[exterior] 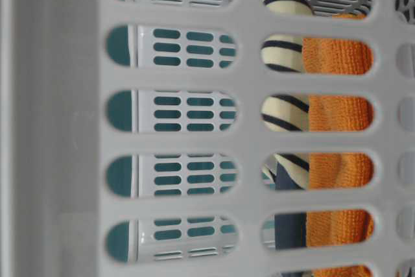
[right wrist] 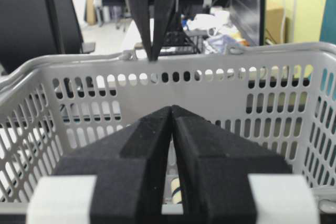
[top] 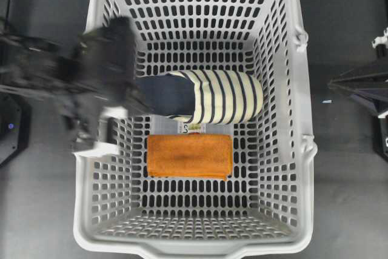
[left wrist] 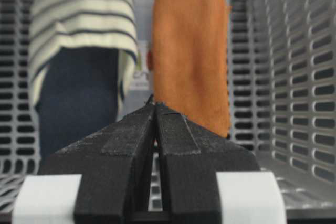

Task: Pick up the orange cloth from the shopping basket with the left arm.
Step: 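Move the left gripper over the basket toward the orange cloth, then lower the left gripper into the basket and pinch the orange cloth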

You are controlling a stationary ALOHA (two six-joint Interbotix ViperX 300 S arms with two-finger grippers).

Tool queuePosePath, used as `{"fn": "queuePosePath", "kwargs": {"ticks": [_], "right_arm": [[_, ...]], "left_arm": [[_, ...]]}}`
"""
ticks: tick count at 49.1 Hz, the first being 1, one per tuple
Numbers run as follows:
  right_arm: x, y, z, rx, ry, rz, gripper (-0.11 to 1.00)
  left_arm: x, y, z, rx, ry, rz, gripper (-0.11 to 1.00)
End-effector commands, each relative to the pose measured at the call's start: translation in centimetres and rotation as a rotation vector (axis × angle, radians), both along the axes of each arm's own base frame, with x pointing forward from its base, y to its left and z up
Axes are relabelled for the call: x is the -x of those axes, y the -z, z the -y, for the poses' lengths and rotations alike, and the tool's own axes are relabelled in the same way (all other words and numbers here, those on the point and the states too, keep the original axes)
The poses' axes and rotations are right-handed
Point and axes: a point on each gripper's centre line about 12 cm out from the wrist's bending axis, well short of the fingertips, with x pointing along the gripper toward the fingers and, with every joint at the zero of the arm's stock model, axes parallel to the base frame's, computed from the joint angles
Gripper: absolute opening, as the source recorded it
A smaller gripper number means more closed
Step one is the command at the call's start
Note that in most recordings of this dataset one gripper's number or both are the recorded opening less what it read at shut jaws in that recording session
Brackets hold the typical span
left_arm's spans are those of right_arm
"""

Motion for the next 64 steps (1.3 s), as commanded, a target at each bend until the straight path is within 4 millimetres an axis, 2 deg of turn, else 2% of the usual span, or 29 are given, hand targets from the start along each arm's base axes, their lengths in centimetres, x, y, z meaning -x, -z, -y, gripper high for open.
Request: {"fn": "queuePosePath", "kwargs": {"ticks": [1, 11, 19, 25, 28, 38, 42, 45, 64], "right_arm": [[-0.1, -0.2, 0.0, -0.004, 0.002, 0.006, 0.00], [-0.1, -0.1, 0.1, -0.009, 0.003, 0.005, 0.00], [0.0, -0.1, 0.1, -0.012, 0.003, 0.005, 0.00], [0.0, 0.1, 0.1, -0.012, 0.003, 0.000, 0.00], [0.0, 0.1, 0.1, -0.015, 0.002, 0.000, 0.00], [0.0, 0.4, 0.0, -0.017, 0.001, -0.006, 0.00], [0.0, 0.4, 0.1, -0.017, 0.002, -0.008, 0.00], [0.0, 0.4, 0.0, -0.015, 0.002, -0.006, 0.00], [0.1, 0.5, 0.1, -0.017, 0.002, -0.011, 0.00]], "left_arm": [[-2.5, -0.2, 0.7, -0.006, 0.013, -0.041, 0.00], [-5.6, 2.7, 1.8, -0.008, 0.024, -0.130, 0.00], [-6.8, 5.1, 2.4, -0.005, 0.027, -0.175, 0.00], [-7.5, 6.1, 2.8, -0.007, 0.034, -0.176, 0.02], [-7.8, 6.6, 2.9, -0.004, 0.035, -0.176, 0.12], [-8.2, 8.6, 3.0, 0.005, 0.018, -0.223, 0.72], [-8.3, 9.2, 3.1, 0.015, 0.008, -0.229, 0.88], [-8.2, 10.0, 3.1, 0.016, 0.004, -0.237, 0.91], [-7.8, 15.3, 3.4, 0.047, -0.028, -0.276, 0.89]]}}
